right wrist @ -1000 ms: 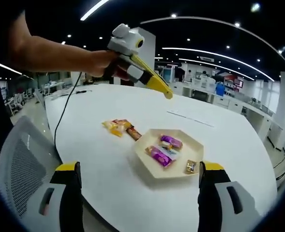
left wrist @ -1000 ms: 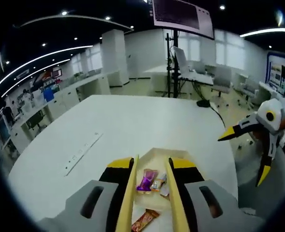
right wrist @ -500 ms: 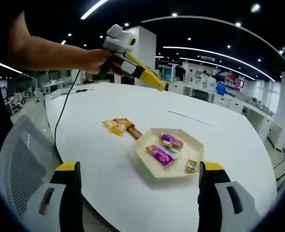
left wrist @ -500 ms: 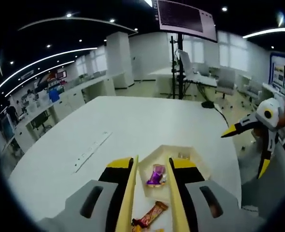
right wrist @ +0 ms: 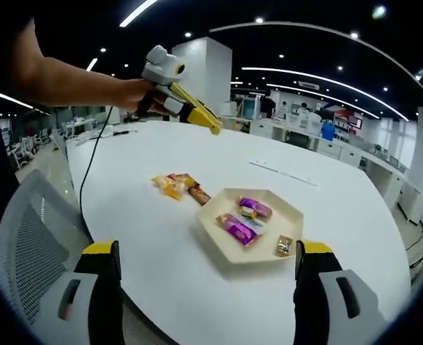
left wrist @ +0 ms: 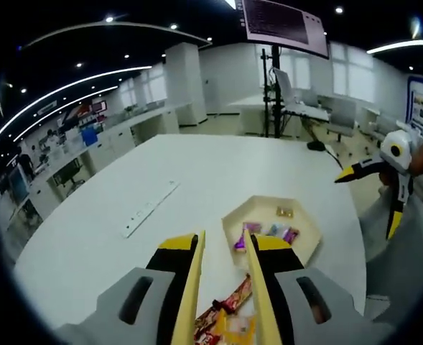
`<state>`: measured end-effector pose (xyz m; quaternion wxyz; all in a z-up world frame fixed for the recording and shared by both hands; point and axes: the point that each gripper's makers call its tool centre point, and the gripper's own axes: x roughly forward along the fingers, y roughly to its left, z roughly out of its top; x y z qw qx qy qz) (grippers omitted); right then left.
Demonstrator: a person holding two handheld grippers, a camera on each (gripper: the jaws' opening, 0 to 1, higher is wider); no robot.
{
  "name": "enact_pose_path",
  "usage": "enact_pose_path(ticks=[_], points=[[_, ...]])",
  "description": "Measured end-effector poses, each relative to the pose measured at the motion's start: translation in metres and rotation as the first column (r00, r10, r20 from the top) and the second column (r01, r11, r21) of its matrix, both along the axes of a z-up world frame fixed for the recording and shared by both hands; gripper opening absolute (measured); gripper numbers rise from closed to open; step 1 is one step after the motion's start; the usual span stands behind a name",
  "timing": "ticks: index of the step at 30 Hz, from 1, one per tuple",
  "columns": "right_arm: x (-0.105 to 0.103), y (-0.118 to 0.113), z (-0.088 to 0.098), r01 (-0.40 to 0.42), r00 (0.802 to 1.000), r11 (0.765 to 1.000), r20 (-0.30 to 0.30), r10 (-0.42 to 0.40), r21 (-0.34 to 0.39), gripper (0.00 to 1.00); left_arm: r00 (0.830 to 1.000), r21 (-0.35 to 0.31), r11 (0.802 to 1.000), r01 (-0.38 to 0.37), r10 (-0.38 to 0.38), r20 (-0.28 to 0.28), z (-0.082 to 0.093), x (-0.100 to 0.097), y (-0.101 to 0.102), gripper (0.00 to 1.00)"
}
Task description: Place the target food into the container with the food tongs after gripping and lifting it, then release it inside without dropping or visibly crushing the food.
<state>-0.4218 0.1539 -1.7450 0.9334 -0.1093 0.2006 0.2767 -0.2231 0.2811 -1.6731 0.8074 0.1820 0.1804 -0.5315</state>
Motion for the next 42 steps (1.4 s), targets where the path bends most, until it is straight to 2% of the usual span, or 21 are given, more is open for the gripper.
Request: enact_pose_path(ticks=[6, 12, 18, 24, 27, 40, 42], points=[[0.000, 0.000, -0.001, -0.003, 1.000, 1.000, -0.003, 0.003, -0.005, 0.99, 1.000, -0.001, 1.000, -0.021, 0.021, -0.005, -0.002, 0.003, 0.019, 0.26], [0.000, 0.001, -0.003, -0.009, 1.000, 1.000, -0.009, 0.008, -0.011, 0.99, 0.999, 0.044, 0.998, -0.043, 0.042, 0.008, -0.018, 0.007, 0.046, 0.26], [-0.001, 0.001, -0.005, -0.011, 1.000, 1.000, -0.019, 0.011, -0.022, 0.99, 0.997, 0.056, 0.996, -0.070, 0.069, 0.018, -0.030, 0.013, 0.071, 0.26], [-0.001, 0.002, -0.007, -0.015, 1.000, 1.000, -0.027, 0.015, -0.027, 0.99, 0.997, 0.072, 0.994, -0.081, 0.079, 0.027, -0.040, 0.018, 0.083, 0.25], [-0.001, 0.001, -0.008, -0.014, 0.999, 0.999, -0.031, 0.013, -0.029, 0.99, 0.996, 0.078, 0.993, -0.092, 0.093, -0.006, -0.051, 0.020, 0.090, 0.26], [0.000, 0.000, -0.008, -0.008, 0.999, 1.000, -0.035, 0.007, -0.029, 0.99, 0.994, 0.103, 0.989, -0.109, 0.111, -0.022, -0.080, 0.019, 0.108, 0.26], [0.000, 0.001, -0.009, -0.012, 0.999, 1.000, -0.037, 0.011, -0.029, 0.99, 0.989, 0.119, 0.983, -0.138, 0.142, -0.029, -0.087, 0.019, 0.112, 0.26]])
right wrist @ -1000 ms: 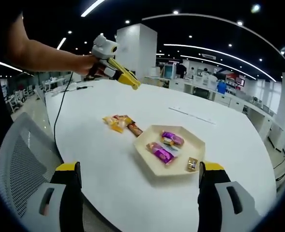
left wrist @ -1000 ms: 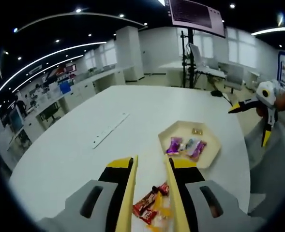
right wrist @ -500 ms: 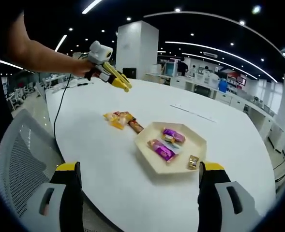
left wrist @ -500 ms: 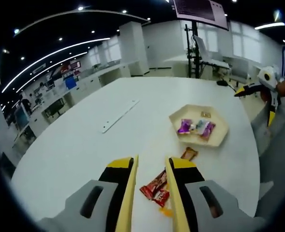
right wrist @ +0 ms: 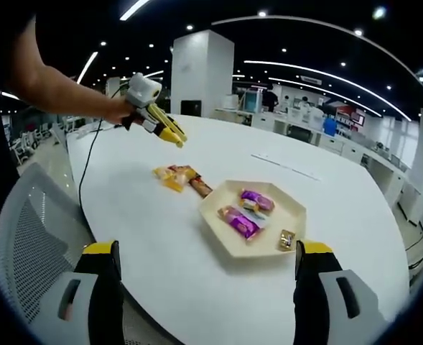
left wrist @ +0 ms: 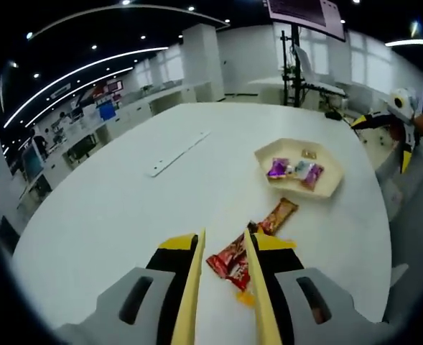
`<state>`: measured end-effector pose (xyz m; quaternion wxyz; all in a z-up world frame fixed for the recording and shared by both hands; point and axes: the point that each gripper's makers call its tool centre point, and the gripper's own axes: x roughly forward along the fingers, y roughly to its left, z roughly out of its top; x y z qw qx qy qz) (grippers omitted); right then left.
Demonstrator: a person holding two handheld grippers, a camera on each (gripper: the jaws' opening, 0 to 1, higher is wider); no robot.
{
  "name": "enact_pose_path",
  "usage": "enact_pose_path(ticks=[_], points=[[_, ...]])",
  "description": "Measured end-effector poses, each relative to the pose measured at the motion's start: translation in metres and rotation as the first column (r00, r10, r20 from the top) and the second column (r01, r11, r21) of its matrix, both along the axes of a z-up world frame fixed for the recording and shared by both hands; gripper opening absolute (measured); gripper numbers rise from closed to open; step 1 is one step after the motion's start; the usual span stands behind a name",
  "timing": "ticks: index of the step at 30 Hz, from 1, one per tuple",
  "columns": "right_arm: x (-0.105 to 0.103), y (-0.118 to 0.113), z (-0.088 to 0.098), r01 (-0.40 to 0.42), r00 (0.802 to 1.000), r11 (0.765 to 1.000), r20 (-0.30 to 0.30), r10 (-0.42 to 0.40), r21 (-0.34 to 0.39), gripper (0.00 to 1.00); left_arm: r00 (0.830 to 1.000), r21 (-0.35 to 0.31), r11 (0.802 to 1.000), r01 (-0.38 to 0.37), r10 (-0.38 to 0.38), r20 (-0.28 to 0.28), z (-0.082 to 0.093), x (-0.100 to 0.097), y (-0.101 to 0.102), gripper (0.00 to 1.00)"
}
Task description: Place the target food into the container with the food tongs after gripping and lifting it, then release it inside without dropping or visibly crushing the food.
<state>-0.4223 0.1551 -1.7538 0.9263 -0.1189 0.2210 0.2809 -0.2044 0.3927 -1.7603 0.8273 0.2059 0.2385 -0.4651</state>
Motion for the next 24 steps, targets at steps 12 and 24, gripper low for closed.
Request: enact_pose_path(ticks=[12, 24], points=[[-0.001, 0.000, -0.001, -0.005, 1.000, 1.000, -0.003, 0.005, -0.006, 0.98, 0.991, -0.001, 0.995, -0.098, 0.098, -0.090, -0.039, -0.012, 0.001, 0.26], [-0.001, 0.000, -0.001, -0.006, 1.000, 1.000, -0.003, 0.006, -0.006, 0.98, 0.982, 0.066, 0.991, -0.114, 0.122, -0.140, -0.065, -0.019, 0.007, 0.26]])
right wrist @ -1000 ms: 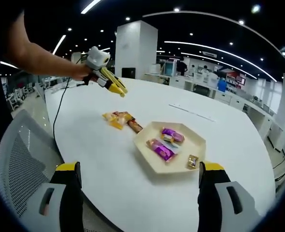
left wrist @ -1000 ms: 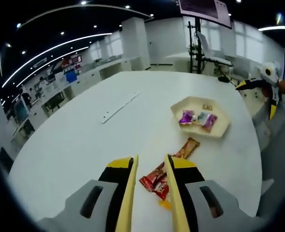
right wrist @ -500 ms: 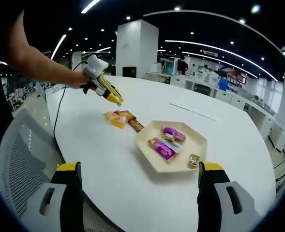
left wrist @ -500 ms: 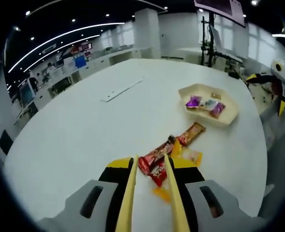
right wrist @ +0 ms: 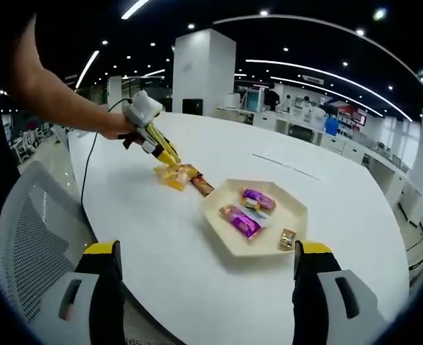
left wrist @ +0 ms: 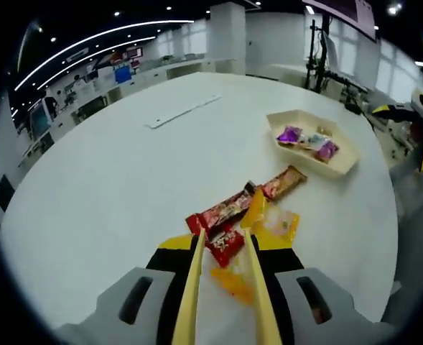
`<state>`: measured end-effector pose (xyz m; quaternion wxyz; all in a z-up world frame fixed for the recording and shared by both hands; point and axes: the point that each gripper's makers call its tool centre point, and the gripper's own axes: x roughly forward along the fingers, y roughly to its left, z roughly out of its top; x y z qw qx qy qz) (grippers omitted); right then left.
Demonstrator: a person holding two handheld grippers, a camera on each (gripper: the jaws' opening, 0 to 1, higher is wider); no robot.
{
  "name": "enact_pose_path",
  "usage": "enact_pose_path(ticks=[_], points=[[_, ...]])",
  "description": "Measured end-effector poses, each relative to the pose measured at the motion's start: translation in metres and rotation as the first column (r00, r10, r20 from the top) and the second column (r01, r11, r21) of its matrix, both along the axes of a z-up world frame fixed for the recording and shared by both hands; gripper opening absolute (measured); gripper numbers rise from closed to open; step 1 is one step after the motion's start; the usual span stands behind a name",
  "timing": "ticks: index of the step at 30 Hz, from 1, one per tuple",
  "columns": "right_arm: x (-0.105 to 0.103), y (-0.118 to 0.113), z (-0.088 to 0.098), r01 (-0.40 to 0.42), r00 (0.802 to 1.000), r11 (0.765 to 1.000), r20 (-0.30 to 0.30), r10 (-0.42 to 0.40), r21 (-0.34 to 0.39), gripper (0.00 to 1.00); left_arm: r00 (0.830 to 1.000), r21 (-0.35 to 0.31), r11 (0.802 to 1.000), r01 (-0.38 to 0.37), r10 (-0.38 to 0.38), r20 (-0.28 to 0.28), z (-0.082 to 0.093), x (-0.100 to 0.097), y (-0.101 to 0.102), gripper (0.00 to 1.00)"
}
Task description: Place the target food into the container with the food tongs after gripping and lifting it, then release it inside without dropping or visibly crushing the food.
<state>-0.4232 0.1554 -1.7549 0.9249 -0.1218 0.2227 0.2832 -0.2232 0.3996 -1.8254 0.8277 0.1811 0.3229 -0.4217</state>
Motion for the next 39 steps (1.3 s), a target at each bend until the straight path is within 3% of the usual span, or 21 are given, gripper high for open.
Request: enact_pose_path(ticks=[5, 9, 12, 13, 14, 28, 39], points=[[0.000, 0.000, 0.000, -0.001, 1.000, 1.000, -0.001, 0.001, -0.003, 0.98, 1.000, -0.005, 1.000, 0.004, -0.004, 0.000, -0.001, -0.003, -0.001, 0.26], [-0.001, 0.000, 0.000, -0.002, 1.000, 1.000, -0.002, 0.002, -0.003, 0.97, 0.999, 0.027, 0.999, 0.043, -0.043, 0.004, -0.004, -0.007, -0.006, 0.26], [-0.001, 0.001, 0.000, -0.004, 1.000, 1.000, -0.003, 0.004, -0.005, 0.97, 0.992, 0.106, 0.987, 0.119, -0.116, -0.041, -0.019, -0.020, -0.004, 0.25], [-0.001, 0.000, -0.001, -0.005, 1.000, 1.000, -0.002, 0.005, -0.008, 0.97, 0.995, 0.061, 0.993, 0.099, -0.099, 0.002, -0.011, -0.015, -0.009, 0.25], [-0.001, 0.000, -0.001, -0.005, 1.000, 1.000, -0.003, 0.005, -0.006, 0.97, 0.996, 0.052, 0.995, 0.086, -0.086, -0.010, -0.010, -0.016, -0.007, 0.24], [-0.001, 0.001, 0.000, -0.010, 1.000, 1.000, -0.001, 0.010, -0.008, 0.97, 0.995, 0.090, 0.991, 0.102, -0.101, -0.016, -0.004, -0.028, -0.015, 0.17], [-0.002, 0.003, -0.001, -0.016, 1.000, 1.000, -0.001, 0.016, -0.009, 0.97, 0.997, 0.090, 0.993, 0.072, -0.070, -0.020, -0.005, -0.025, -0.005, 0.16]])
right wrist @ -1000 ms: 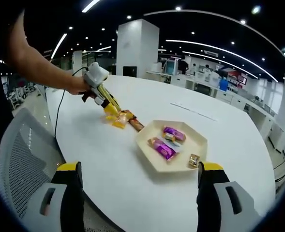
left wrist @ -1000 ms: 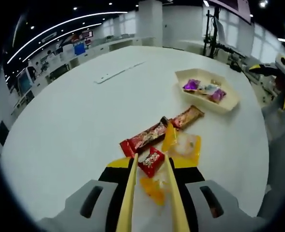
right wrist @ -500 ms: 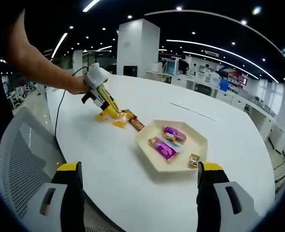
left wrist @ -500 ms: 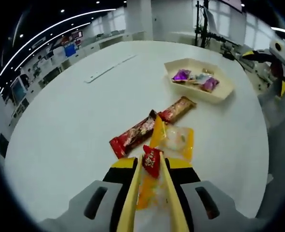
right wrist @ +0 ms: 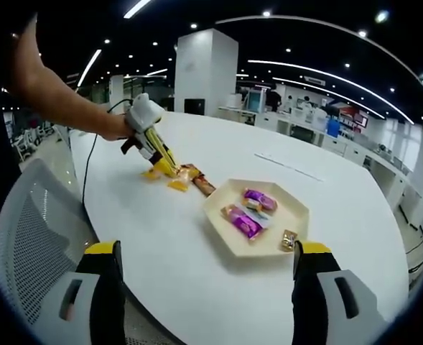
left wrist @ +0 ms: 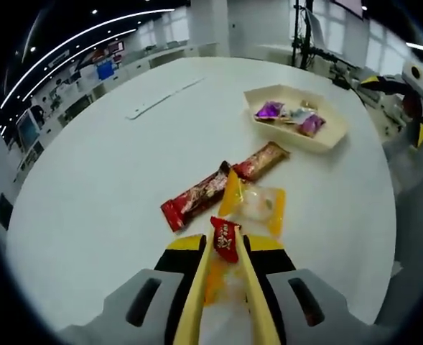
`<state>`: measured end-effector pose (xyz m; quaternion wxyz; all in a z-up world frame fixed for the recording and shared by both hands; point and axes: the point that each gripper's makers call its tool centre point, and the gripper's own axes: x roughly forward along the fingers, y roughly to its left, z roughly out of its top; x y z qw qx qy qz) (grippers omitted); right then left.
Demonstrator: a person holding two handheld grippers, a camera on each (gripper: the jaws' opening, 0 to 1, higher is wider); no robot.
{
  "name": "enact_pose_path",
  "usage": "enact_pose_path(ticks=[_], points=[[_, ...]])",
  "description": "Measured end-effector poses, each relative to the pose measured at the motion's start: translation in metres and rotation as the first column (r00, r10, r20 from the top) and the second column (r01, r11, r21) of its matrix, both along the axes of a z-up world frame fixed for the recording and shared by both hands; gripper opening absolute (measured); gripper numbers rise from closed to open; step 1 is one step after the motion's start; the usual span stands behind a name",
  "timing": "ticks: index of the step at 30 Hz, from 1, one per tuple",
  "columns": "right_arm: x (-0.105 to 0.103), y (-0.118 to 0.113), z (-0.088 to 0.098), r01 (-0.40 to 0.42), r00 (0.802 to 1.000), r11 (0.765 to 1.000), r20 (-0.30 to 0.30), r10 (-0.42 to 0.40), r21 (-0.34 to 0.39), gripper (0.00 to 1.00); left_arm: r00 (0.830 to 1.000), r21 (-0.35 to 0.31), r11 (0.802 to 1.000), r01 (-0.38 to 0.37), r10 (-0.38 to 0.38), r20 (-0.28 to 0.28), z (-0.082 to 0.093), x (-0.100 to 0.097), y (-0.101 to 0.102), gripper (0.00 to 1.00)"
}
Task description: Place the target food into the container with the food tongs after gripping and lifting it, then release it inside without dropping or visibly crushing the food.
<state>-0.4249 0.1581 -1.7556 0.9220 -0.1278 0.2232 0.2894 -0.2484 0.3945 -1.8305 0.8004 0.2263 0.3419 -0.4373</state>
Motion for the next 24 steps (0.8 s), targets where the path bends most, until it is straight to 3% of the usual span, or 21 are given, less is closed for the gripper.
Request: enact_pose_path(ticks=[9, 24], points=[[0.000, 0.002, 0.000, -0.012, 1.000, 1.000, 0.001, 0.012, -0.001, 0.97, 0.998, -0.049, 0.997, -0.066, 0.065, -0.013, 0.017, 0.010, 0.011, 0.17], [-0.002, 0.005, -0.003, -0.030, 1.000, 0.999, -0.010, 0.030, -0.011, 0.97, 0.998, -0.087, 0.994, -0.059, 0.057, -0.026, 0.040, 0.014, 0.005, 0.18]])
